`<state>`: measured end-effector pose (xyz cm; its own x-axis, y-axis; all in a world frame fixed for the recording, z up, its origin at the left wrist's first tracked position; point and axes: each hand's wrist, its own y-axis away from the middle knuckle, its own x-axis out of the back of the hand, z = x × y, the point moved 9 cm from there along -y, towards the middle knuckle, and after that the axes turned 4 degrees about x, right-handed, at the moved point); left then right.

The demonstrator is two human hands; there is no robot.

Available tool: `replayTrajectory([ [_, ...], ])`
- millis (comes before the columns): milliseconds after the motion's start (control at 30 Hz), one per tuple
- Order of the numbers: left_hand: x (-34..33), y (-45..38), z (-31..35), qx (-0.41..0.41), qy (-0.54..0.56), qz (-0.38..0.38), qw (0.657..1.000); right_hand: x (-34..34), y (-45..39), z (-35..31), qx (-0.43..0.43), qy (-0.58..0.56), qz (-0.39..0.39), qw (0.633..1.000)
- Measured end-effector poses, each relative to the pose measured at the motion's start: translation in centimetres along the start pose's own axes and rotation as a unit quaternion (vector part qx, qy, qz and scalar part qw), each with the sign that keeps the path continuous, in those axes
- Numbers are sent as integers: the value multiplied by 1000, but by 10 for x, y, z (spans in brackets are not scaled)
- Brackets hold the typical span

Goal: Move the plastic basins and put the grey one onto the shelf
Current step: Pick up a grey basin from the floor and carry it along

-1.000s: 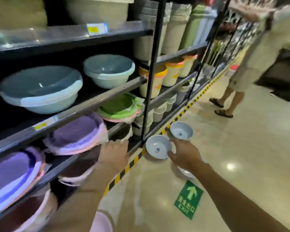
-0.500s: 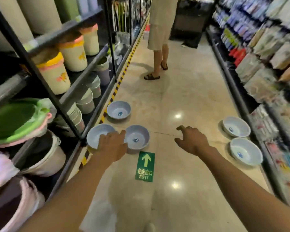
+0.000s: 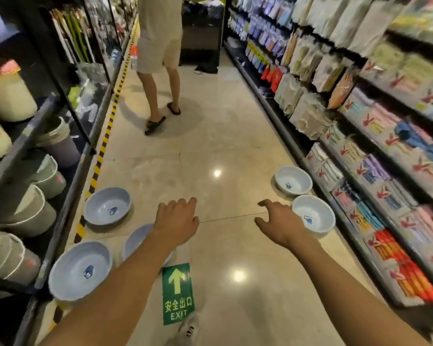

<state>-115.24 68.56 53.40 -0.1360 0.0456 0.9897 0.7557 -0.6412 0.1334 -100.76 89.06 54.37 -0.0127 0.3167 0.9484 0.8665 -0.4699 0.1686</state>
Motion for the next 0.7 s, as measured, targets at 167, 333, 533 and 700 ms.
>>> replayTrajectory([
  [167, 9, -97, 140, -166, -6, -2, 986, 54, 30, 135, -188, -18, 59, 980],
  [333, 18, -139, 263, -297, 4, -1, 955, 81, 71, 227, -326, -36, 86, 941],
  [533, 2, -195, 355, -361, -29, -20, 932, 78, 56, 300, -400, -64, 96, 909],
  [700, -18, -273, 421, -367, -55, -37, 928, 81, 1, 384, -408, -102, 90, 903],
])
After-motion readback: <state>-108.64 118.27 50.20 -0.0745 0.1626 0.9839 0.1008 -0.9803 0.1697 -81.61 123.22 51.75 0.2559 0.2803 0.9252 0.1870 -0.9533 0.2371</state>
